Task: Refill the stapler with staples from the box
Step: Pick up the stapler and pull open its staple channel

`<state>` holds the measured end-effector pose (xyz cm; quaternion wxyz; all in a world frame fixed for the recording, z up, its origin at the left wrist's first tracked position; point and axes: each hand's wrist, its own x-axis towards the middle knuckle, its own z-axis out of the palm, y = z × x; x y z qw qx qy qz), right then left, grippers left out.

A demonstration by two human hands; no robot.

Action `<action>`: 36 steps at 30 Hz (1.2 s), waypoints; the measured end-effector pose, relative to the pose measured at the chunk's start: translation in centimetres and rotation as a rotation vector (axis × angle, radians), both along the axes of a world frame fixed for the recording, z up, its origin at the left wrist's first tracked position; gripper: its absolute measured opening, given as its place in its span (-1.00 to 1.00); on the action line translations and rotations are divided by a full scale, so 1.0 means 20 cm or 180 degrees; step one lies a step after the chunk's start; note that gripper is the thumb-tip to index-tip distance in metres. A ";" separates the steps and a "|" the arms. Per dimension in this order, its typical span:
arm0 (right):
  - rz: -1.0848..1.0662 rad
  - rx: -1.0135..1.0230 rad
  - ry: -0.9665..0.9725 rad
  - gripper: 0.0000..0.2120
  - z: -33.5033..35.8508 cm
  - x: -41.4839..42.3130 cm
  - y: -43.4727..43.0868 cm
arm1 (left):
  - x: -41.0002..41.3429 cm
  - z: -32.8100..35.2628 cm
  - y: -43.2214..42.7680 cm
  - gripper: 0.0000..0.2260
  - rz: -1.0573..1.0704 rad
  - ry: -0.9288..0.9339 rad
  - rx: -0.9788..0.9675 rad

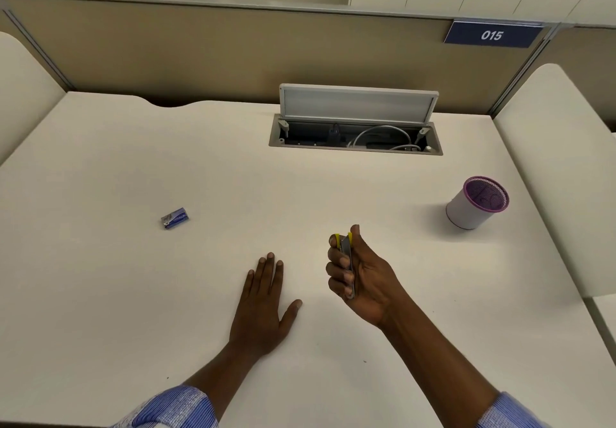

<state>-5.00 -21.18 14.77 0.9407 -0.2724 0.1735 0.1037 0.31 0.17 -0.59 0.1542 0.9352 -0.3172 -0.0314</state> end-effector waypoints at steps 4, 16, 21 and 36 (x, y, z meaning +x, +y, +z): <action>-0.0009 -0.0018 0.0001 -0.55 0.01 -0.01 0.00 | 0.00 0.00 0.00 -0.27 -0.0001 0.0001 -0.0007; -0.0081 -0.0199 0.0094 -0.57 0.03 -0.03 0.01 | 0.00 0.01 0.00 -0.27 0.0013 -0.0015 0.0045; -0.0034 -0.0181 0.0028 -0.53 0.04 -0.05 0.02 | 0.00 0.01 0.00 -0.27 0.0002 0.0004 0.0032; 0.0002 0.0036 -0.0107 -0.46 0.08 -0.09 0.01 | 0.00 0.01 0.00 -0.27 0.0010 0.0065 0.0034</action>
